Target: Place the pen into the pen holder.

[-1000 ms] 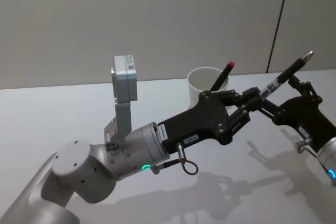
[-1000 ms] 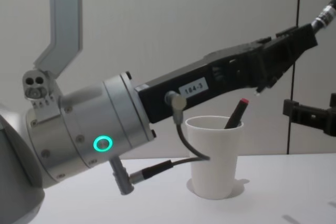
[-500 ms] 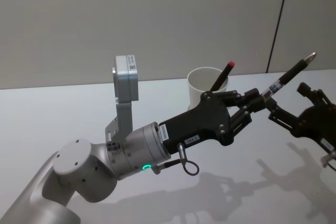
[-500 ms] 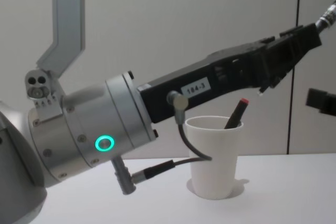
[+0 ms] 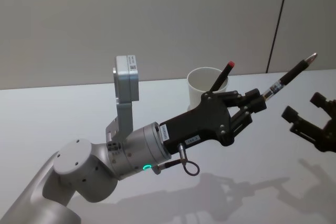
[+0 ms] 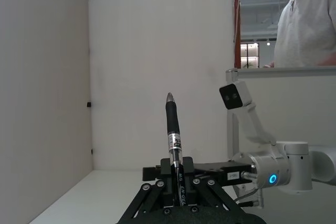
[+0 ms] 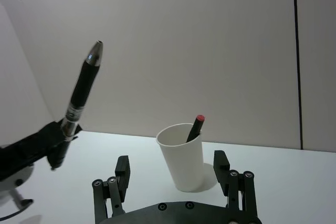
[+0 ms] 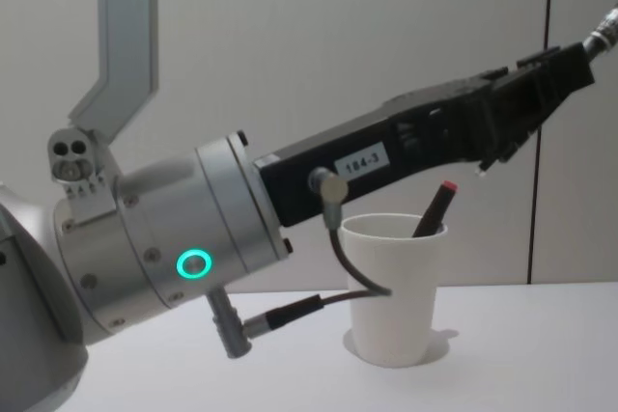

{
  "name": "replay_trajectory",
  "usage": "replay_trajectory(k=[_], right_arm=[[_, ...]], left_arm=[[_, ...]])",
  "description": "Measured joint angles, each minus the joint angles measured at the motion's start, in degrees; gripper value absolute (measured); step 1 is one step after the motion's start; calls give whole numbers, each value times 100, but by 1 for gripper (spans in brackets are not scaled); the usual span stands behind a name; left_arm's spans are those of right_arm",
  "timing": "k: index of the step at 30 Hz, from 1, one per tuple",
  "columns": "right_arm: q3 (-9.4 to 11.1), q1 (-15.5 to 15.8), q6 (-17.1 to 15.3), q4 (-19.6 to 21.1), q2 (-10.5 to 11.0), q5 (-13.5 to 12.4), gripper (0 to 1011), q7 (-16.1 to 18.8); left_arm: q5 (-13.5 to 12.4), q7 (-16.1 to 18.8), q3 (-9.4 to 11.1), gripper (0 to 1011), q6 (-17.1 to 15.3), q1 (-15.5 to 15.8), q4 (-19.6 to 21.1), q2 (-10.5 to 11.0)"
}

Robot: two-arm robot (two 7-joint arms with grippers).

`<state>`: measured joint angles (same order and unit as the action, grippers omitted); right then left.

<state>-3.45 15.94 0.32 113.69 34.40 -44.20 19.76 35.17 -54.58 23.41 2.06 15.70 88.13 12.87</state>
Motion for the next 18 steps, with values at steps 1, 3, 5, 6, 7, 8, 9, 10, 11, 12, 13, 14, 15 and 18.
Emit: replay_trajectory(k=[1,3,5,6,7,8,9,10,11,12,13,14,15,18], right_arm=[[53,71,1,46,66,-131,1002,56],[134,175,1,114,165,-363,1001,160],[175,225,-1,148,214,-496,1002,220],[205,259,-7,173,249,-588,1002,262],[250,306,-16,210,298,-730,1002,313],[271,329,-20,228,320,-799,1002,353],[298,356,-27,250,350,-866,1002,381],[333,393,-42,280,391,-998,1002,437],[350,408,-49,294,410,-1061,1001,461],[365,422,-59,307,426,-1146,1001,494],[397,447,-74,336,460,-1265,1001,541],[404,452,-83,344,468,-1323,1002,565],[416,461,-93,358,483,-1380,1002,587],[440,468,-139,392,515,-1598,1002,683]], left_arm=[[0,0,0,123,0,0,0,0],[0,-2,0,123,1,2,-1,0],[0,-3,0,123,1,3,-1,0],[0,-4,0,123,1,3,-1,0],[0,-4,0,123,1,3,-1,0],[0,-5,0,123,1,3,-1,0],[0,-5,0,123,1,3,-1,0],[0,-6,0,123,1,3,-1,0],[0,-6,0,123,1,3,-1,0],[0,-6,0,123,1,3,-1,0],[0,-6,0,123,1,3,-1,0],[0,-6,0,123,1,3,-1,0],[0,-6,0,123,1,3,-1,0],[0,-6,0,123,1,3,-1,0]])
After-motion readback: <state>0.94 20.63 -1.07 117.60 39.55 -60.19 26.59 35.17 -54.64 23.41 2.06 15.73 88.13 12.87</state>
